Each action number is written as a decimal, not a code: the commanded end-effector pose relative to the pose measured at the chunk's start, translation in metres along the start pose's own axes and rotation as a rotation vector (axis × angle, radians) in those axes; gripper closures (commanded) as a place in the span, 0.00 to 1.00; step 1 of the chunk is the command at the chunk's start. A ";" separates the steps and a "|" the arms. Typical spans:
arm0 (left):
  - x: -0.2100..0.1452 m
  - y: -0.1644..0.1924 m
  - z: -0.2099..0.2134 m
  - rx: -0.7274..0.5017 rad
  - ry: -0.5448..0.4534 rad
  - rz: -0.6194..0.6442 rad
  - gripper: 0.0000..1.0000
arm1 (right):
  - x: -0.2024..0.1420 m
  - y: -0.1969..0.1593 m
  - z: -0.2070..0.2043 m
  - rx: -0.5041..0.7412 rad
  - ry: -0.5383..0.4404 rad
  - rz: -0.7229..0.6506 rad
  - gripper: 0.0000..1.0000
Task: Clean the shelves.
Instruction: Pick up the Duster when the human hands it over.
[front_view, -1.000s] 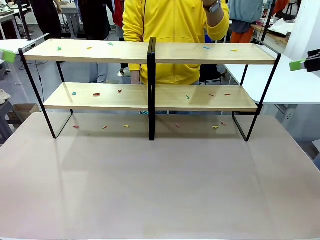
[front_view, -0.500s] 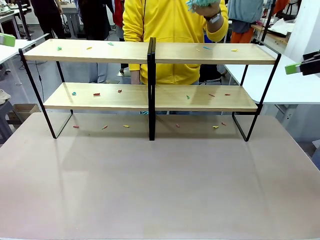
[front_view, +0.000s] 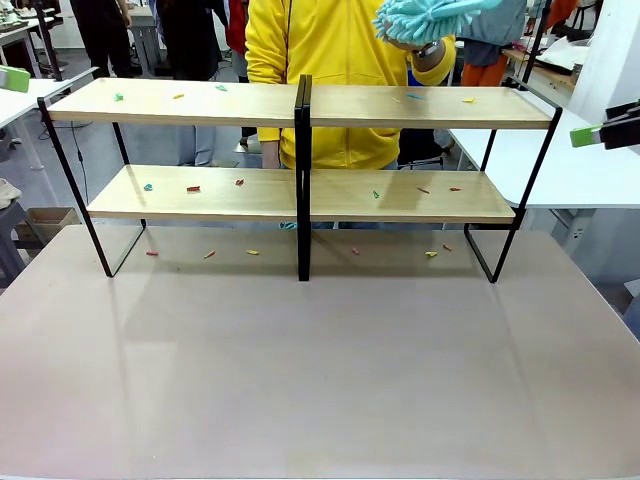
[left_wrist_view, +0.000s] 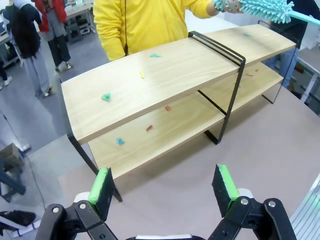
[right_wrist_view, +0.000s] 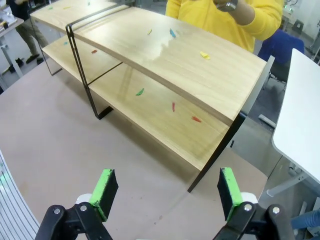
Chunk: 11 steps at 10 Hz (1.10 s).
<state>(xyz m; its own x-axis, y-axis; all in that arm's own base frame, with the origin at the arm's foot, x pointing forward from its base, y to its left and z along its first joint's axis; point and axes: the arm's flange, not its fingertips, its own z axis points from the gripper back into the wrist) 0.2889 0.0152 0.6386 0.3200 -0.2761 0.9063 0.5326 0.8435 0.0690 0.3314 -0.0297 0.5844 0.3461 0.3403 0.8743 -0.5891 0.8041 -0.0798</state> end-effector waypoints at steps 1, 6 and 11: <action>0.000 0.001 0.000 -0.001 -0.001 0.004 0.00 | -0.012 0.005 -0.007 0.032 -0.092 0.014 0.00; 0.000 0.001 0.000 -0.001 -0.001 0.004 0.00 | -0.010 0.016 0.000 0.056 -0.073 -0.006 0.00; 0.000 0.001 0.000 -0.001 -0.001 0.004 0.00 | -0.011 0.058 0.011 0.029 -0.006 -0.209 0.00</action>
<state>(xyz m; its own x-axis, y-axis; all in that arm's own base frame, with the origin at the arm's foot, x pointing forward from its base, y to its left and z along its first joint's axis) 0.2889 0.0150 0.6385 0.3200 -0.2761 0.9063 0.5333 0.8431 0.0686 0.3187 -0.0082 0.5977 0.4297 0.1962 0.8814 -0.5583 0.8249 0.0885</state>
